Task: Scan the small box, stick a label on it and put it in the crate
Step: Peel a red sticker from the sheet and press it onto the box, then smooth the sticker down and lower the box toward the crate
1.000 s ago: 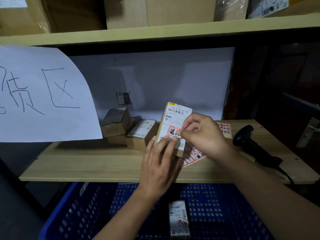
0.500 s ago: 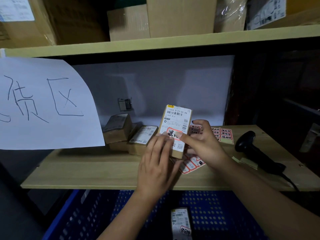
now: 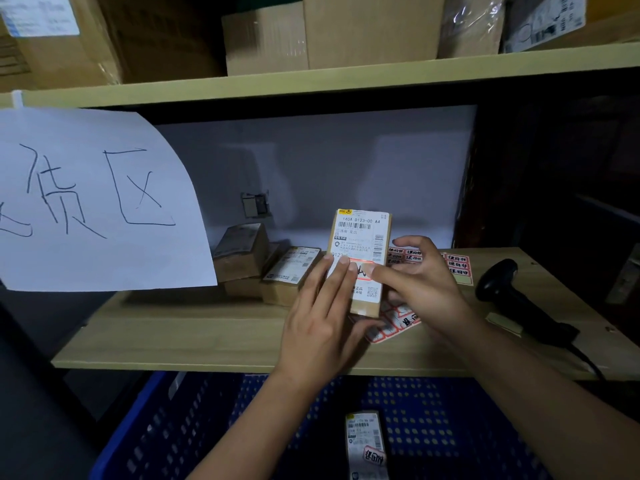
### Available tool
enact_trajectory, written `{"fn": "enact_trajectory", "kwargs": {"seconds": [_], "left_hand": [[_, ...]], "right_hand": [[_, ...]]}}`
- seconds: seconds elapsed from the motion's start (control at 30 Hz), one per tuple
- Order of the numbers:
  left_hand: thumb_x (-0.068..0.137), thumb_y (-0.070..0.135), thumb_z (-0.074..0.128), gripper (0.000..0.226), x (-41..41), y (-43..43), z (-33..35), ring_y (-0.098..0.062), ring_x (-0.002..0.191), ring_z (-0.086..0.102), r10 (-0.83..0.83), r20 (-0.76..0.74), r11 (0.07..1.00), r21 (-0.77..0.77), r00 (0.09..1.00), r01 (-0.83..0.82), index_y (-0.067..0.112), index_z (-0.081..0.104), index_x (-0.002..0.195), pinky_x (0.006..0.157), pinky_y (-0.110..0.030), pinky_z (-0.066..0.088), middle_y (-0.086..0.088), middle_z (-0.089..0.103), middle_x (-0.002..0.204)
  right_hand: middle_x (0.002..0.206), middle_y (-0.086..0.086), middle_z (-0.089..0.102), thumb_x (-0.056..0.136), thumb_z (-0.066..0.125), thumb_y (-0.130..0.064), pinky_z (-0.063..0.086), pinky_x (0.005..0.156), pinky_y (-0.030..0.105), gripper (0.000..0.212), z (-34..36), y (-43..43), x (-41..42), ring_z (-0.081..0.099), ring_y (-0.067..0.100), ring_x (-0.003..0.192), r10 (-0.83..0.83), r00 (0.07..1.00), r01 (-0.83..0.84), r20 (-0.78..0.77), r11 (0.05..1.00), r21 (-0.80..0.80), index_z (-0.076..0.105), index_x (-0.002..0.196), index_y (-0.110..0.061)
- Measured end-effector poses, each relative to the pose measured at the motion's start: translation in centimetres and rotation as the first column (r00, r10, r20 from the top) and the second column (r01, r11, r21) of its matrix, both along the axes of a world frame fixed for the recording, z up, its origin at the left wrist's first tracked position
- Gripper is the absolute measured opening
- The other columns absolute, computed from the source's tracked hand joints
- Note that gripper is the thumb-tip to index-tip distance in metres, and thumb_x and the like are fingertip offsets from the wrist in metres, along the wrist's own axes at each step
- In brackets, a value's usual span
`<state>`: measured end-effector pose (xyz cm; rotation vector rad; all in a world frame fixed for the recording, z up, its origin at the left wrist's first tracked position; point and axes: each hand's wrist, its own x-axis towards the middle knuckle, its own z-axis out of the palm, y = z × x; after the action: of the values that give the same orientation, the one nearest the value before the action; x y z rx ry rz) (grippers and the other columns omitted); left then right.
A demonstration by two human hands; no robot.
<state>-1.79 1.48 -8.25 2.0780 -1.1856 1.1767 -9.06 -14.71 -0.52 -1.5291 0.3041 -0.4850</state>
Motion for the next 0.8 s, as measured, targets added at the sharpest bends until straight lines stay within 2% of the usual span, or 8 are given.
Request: {"fn": "enact_trajectory", "kwargs": {"seconds": [0.1, 0.17, 0.27, 0.33, 0.4, 0.47, 0.53, 0.8], "left_hand": [[0.098, 0.053, 0.071, 0.077, -0.2, 0.0, 0.1, -0.033, 0.153, 0.041, -0.016, -0.036, 1.0, -0.008, 0.999, 0.016, 0.0, 0.05, 0.15, 0.122, -0.049, 0.043, -0.014, 0.053, 0.158], [0.098, 0.056, 0.069, 0.079, -0.7, 0.4, 0.4, -0.033, 0.152, 0.042, -0.04, -0.054, 0.999, -0.018, 0.998, 0.039, 0.0, 0.05, 0.15, 0.122, -0.048, 0.043, -0.014, 0.053, 0.157], [0.099, 0.063, 0.063, 0.082, -2.0, 1.6, 0.8, -0.03, 0.151, 0.043, -0.051, -0.074, 0.999, -0.005, 0.996, 0.051, 0.001, 0.05, 0.151, 0.124, -0.045, 0.042, -0.012, 0.053, 0.157], [0.097, 0.061, 0.068, 0.084, -3.1, 2.5, 0.6, -0.029, 0.152, 0.042, -0.062, -0.099, 0.998, 0.02, 0.993, 0.065, 0.003, 0.048, 0.153, 0.123, -0.047, 0.043, -0.011, 0.052, 0.158], [0.093, 0.059, 0.074, 0.086, -4.3, 3.4, 0.3, -0.029, 0.152, 0.042, -0.075, -0.121, 0.996, 0.034, 0.99, 0.079, 0.003, 0.048, 0.153, 0.122, -0.048, 0.044, -0.01, 0.052, 0.157], [0.09, 0.059, 0.078, 0.088, -5.7, 4.4, -0.1, -0.029, 0.15, 0.045, -0.097, -0.146, 0.994, 0.039, 0.985, 0.104, 0.003, 0.05, 0.151, 0.123, -0.046, 0.043, -0.01, 0.054, 0.155], [0.089, 0.06, 0.079, 0.089, -7.0, 5.4, -0.7, -0.029, 0.148, 0.046, -0.107, -0.182, 0.99, 0.07, 0.977, 0.121, 0.003, 0.051, 0.15, 0.125, -0.043, 0.041, -0.01, 0.055, 0.153], [0.084, 0.063, 0.082, 0.091, -11.2, 8.4, -3.0, -0.031, 0.145, 0.051, -0.146, -0.284, 0.972, 0.139, 0.948, 0.191, 0.003, 0.055, 0.147, 0.123, -0.043, 0.043, -0.008, 0.059, 0.15]], "right_hand": [[0.098, 0.02, 0.082, 0.077, 0.089, -0.015, 0.065, 0.077, 0.046, 0.06, -0.6, -0.1, 0.0, 0.08, 0.032, 0.083, -0.041, 0.999, 0.041, 0.009, 0.999, 0.006, 0.05, 0.121, -0.022], [0.099, 0.019, 0.083, 0.072, 0.093, -0.021, 0.063, 0.088, 0.057, 0.061, -0.6, -0.1, -0.4, 0.081, 0.035, 0.089, -0.022, 1.0, 0.022, -0.006, 1.0, 0.02, 0.05, 0.115, -0.024], [0.102, 0.018, 0.082, 0.066, 0.091, -0.037, 0.063, 0.088, 0.057, 0.074, -0.2, 0.0, -1.7, 0.082, 0.035, 0.089, 0.073, 0.995, -0.073, -0.061, 0.997, 0.009, 0.049, 0.125, -0.023], [0.101, 0.017, 0.082, 0.078, 0.084, -0.038, 0.063, 0.087, 0.057, 0.061, -0.2, 0.1, -2.6, 0.081, 0.038, 0.091, 0.117, 0.989, -0.121, -0.095, 0.992, -0.035, 0.048, 0.126, -0.027], [0.104, 0.013, 0.081, 0.083, 0.079, -0.047, 0.065, 0.086, 0.053, 0.06, -0.3, 0.1, -3.5, 0.08, 0.033, 0.094, 0.108, 0.983, -0.131, -0.147, 0.979, -0.156, 0.046, 0.131, -0.034], [0.103, 0.0, 0.078, 0.078, 0.079, -0.058, 0.063, 0.081, 0.038, 0.071, -0.8, 0.1, -4.7, 0.078, 0.012, 0.087, 0.058, 0.98, -0.12, -0.188, 0.934, -0.338, 0.042, 0.137, -0.041], [0.098, -0.01, 0.073, 0.078, 0.079, -0.056, 0.054, 0.076, 0.025, 0.075, -1.4, 0.6, -6.0, 0.073, 0.001, 0.082, 0.028, 0.981, -0.113, -0.19, 0.884, -0.454, 0.04, 0.14, -0.044], [0.111, -0.018, 0.06, 0.082, 0.072, -0.059, 0.051, 0.076, 0.023, 0.065, -5.1, 2.4, -10.8, 0.061, 0.004, 0.094, 0.045, 0.99, -0.12, -0.13, 0.745, -0.656, 0.042, 0.138, -0.047]]}}
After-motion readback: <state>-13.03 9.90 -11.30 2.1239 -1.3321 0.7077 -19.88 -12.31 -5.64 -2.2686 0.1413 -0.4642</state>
